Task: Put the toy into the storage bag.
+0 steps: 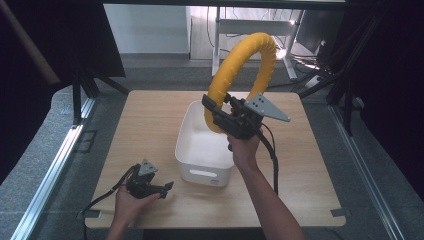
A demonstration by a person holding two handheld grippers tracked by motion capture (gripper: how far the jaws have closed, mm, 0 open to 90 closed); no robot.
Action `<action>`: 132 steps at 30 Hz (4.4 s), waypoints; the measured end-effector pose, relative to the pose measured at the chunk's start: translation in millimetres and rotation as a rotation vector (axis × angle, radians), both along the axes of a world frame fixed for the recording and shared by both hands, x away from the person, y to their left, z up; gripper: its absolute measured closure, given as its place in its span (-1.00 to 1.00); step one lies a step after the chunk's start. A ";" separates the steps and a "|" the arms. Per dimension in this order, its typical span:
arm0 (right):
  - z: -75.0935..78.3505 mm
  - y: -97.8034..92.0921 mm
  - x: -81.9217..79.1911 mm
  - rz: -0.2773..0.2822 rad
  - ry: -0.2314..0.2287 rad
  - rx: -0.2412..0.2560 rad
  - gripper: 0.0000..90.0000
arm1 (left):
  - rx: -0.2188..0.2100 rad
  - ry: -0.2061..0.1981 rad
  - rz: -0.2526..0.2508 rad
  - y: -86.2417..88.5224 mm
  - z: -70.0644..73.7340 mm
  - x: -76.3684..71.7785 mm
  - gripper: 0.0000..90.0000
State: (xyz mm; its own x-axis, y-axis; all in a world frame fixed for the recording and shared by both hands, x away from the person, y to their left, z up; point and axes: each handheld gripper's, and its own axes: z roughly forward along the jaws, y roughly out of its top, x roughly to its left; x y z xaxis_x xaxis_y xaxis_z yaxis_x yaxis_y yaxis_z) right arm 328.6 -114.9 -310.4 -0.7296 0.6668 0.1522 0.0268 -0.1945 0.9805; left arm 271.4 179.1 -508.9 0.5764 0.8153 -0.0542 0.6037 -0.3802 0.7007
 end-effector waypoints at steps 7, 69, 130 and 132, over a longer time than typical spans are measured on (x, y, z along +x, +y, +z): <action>-4.8 11.9 -1.3 0.015 0.010 0.005 0.07 | -0.001 -0.001 0.002 0.1 0.2 -0.5 -0.70; -78.1 69.0 -18.0 -0.008 0.105 0.040 0.06 | 0.005 0.011 -0.008 -2.3 -2.3 -0.4 -0.70; -91.0 34.6 -27.5 -0.016 0.256 -0.127 -0.47 | 0.007 0.022 -0.020 -3.1 -3.2 0.1 -0.71; -92.9 28.7 -29.6 -0.009 0.247 -0.126 -0.47 | 0.007 0.021 -0.019 -3.2 -3.3 0.1 -0.71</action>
